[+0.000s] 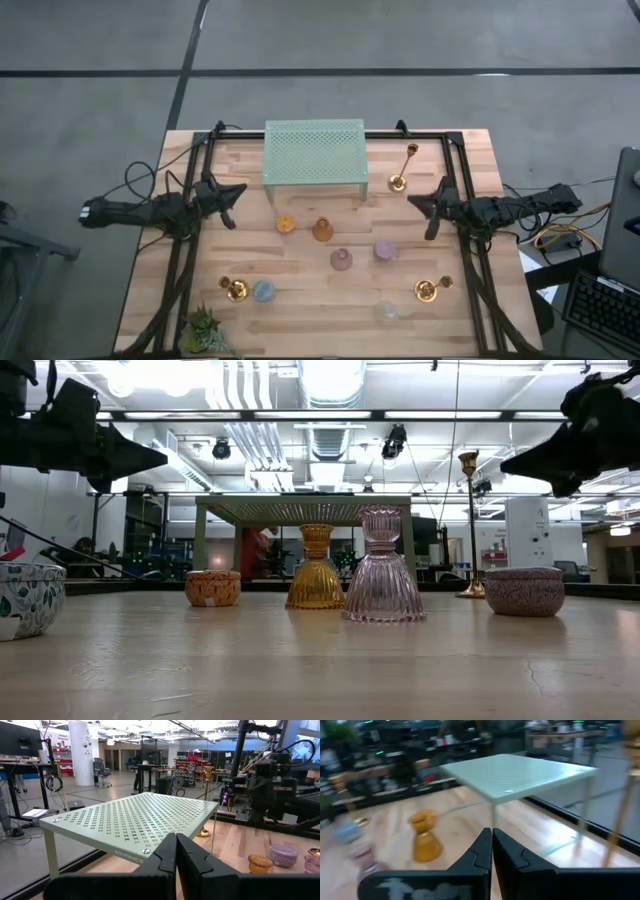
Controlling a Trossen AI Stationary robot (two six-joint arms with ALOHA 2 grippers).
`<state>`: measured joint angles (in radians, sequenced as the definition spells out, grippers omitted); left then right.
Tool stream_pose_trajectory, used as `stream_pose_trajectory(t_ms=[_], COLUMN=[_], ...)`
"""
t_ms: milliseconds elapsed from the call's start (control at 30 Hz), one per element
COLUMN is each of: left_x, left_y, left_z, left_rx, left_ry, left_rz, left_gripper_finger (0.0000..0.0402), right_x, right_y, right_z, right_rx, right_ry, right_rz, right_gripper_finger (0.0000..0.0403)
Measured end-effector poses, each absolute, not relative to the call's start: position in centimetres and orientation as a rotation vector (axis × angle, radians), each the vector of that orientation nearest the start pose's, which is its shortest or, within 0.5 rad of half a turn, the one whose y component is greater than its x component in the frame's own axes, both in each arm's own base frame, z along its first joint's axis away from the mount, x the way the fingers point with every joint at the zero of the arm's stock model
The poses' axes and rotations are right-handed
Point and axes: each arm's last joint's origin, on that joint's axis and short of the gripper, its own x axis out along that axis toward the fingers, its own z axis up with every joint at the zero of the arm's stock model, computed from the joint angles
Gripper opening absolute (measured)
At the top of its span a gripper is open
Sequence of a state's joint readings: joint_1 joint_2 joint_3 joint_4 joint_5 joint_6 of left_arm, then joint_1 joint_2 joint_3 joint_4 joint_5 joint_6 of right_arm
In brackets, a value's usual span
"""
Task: Pick & Place candle stick holders
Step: Put the top right gold candle holder on the shelf
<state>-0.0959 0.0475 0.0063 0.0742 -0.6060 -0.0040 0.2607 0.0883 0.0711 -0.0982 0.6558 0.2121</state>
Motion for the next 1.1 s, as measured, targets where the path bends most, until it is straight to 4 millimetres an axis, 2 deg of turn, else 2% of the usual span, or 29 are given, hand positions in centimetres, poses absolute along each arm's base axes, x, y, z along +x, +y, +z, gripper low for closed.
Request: stream_pose_trajectory(t_ms=[200,467,600,767,1100], left_x=[9.6,9.6,9.6,9.6,9.6], left_y=[0.7,0.7,0.7,0.7,0.7], left_z=[16.9,16.9,16.9,16.9,16.9], left_rx=[-0.015,-0.015,-0.015,-0.015,-0.015], left_ry=[-0.032,-0.032,-0.032,-0.032,-0.032], left_rz=[0.510,0.510,0.510,0.510,0.510], left_gripper_finger=[0.0010,0.0010,0.0010,0.0010,0.0010], right_x=[9.3,9.1,9.1,9.4,11.4], right_y=[0.3,-0.3,-0.8,-1.5,-2.4], right_z=[17.2,17.2,17.3,17.3,16.8], right_rx=[0.149,0.186,0.166,0.152,0.135], right_ry=[0.045,0.007,0.005,0.016,0.073], right_rz=[-0.567,-0.729,-0.781,-0.853,-0.885], right_gripper_finger=[0.0043,0.0150,0.0186,0.0195,0.0181])
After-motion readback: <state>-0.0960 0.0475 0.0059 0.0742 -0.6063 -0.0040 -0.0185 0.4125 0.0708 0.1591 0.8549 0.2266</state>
